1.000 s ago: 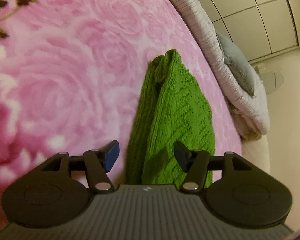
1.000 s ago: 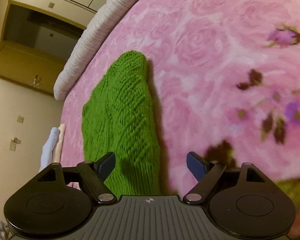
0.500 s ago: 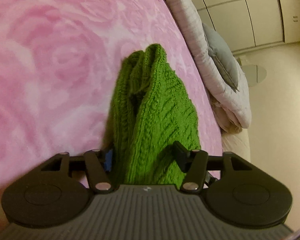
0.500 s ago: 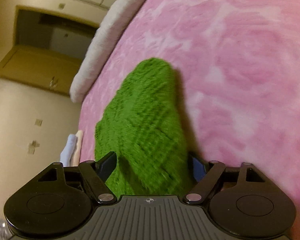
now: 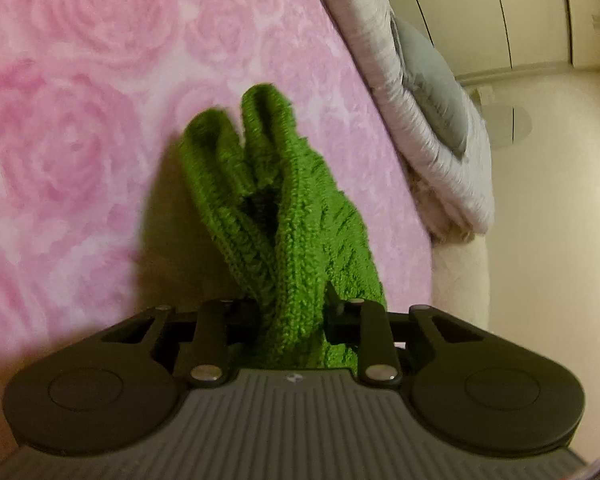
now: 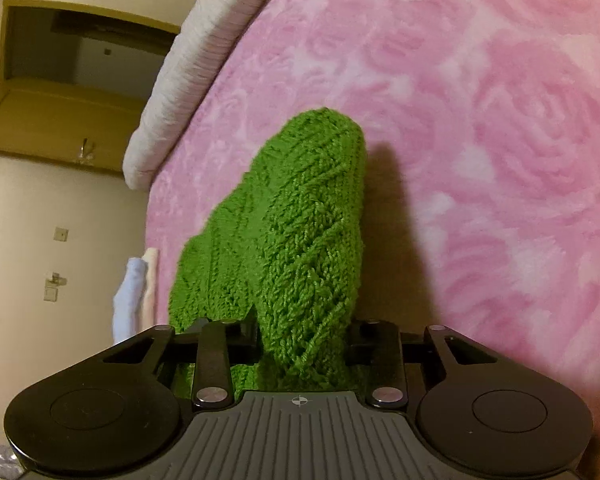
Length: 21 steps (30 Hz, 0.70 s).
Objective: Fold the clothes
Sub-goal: 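Lift the folded vest with both grippers and carry it toward the clothes stack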
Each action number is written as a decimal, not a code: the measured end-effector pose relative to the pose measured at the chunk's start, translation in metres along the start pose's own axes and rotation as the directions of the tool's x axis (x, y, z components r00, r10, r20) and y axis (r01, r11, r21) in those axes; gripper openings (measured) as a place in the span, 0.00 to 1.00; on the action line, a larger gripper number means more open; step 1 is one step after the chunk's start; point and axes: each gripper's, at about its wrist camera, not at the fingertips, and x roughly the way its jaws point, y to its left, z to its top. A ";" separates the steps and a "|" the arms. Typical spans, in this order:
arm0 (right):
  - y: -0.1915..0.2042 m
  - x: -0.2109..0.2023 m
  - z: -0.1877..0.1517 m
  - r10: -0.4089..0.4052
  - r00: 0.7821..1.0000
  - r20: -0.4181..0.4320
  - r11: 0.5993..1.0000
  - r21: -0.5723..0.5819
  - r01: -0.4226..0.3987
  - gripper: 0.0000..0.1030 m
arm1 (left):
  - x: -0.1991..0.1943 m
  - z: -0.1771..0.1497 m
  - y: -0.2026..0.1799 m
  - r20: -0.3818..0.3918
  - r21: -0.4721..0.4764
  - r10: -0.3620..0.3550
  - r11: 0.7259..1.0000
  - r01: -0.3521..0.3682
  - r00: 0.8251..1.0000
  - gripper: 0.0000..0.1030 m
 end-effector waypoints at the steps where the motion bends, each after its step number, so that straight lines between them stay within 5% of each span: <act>1: 0.013 -0.006 0.001 0.008 1.000 -0.006 1.000 0.008 -0.008 0.33 | -0.013 -0.001 -0.011 0.008 -0.017 0.000 1.000 0.000 1.000 0.22; 10: 0.143 -0.051 -0.004 0.077 0.990 -0.117 0.997 -0.005 -0.078 0.33 | -0.150 -0.016 -0.103 0.139 -0.082 0.026 0.997 -0.015 0.990 0.22; 16: 0.218 -0.029 -0.026 0.103 0.981 -0.163 0.989 -0.087 -0.118 0.33 | -0.229 -0.002 -0.098 0.224 -0.090 0.008 0.996 0.013 0.975 0.22; 21: 0.274 0.018 -0.069 0.117 0.983 -0.140 0.987 -0.093 -0.131 0.33 | -0.301 0.042 -0.070 0.201 -0.059 0.001 0.998 0.011 0.980 0.22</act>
